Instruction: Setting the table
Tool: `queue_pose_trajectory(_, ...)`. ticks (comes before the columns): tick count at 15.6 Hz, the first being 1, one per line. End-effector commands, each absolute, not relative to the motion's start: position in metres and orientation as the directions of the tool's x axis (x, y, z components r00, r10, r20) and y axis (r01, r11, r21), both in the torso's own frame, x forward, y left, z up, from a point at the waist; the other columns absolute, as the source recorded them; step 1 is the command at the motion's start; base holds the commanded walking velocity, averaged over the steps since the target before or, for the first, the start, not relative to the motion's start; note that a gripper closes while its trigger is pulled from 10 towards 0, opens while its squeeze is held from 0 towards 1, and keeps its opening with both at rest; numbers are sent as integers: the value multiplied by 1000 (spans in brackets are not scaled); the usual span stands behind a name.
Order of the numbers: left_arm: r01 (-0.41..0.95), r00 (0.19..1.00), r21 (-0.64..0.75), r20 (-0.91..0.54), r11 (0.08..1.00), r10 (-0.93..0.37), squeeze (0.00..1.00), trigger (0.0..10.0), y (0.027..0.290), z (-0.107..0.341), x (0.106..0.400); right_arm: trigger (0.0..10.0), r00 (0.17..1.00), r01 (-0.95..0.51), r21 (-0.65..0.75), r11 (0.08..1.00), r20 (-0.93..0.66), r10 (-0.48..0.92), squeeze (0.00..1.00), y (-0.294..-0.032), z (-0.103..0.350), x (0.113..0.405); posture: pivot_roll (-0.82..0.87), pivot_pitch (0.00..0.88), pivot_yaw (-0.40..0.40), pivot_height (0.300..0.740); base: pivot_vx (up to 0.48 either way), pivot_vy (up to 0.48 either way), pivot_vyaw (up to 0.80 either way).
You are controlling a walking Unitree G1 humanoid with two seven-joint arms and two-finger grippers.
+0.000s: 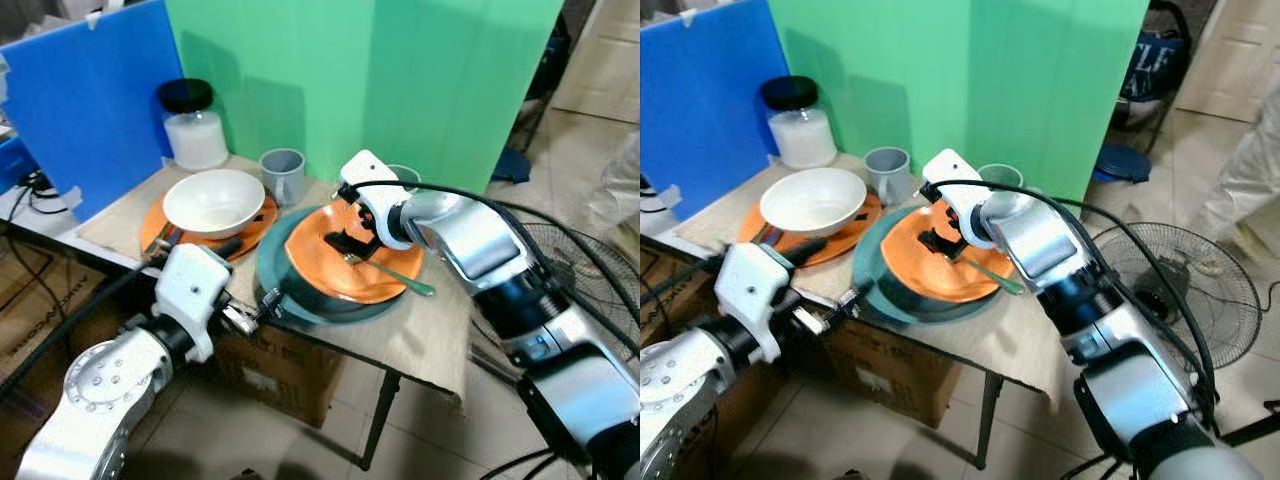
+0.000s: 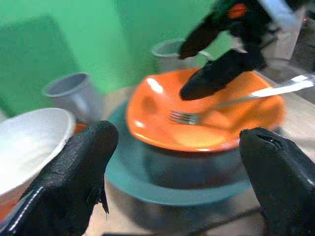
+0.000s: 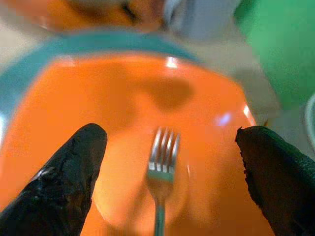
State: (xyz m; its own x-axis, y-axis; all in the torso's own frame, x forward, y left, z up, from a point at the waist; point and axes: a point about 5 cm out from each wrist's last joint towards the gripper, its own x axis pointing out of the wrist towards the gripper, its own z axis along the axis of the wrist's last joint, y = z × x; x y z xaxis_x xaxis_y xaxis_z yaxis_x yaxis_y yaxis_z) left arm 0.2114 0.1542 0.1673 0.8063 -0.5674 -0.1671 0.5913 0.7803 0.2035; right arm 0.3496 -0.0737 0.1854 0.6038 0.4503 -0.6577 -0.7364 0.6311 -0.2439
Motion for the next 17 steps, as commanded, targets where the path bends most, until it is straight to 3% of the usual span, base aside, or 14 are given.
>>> queue_pose_trajectory(1,617,787,204,-175,760,-592,0,10000,151,170,209,7686,584,-739,-261,621,-708,397,0,-75,181,350,-46,0,17,740,0,0,0)
queue_pose_trajectory(2,619,785,199,-178,759,-593,0,10000,150,169,209,5412,588,-726,-265,634,-718,373,0,-77,178,353,-45,0,16,740,0,0,0)
queue_pose_trajectory(5,635,771,185,-203,750,-603,0,10000,150,168,206,5451,563,-718,-263,645,-763,316,0,-86,167,354,-47,0,18,740,0,0,0)
queue_pose_trajectory(9,647,760,174,-224,742,-610,0,10000,150,165,204,2824,526,-714,-246,656,-807,270,0,-98,157,350,-54,0,20,740,0,0,0)
queue_pose_trajectory(10,653,755,170,-229,738,-615,0,10000,150,165,204,275,515,-711,-237,662,-817,260,0,-99,155,350,-56,0,21,740,0,0,0)
queue_pose_trajectory(17,680,729,150,-248,718,-638,0,10000,146,163,201,0,461,-734,-205,648,-851,252,0,-99,150,346,-60,0,20,740,0,0,0)
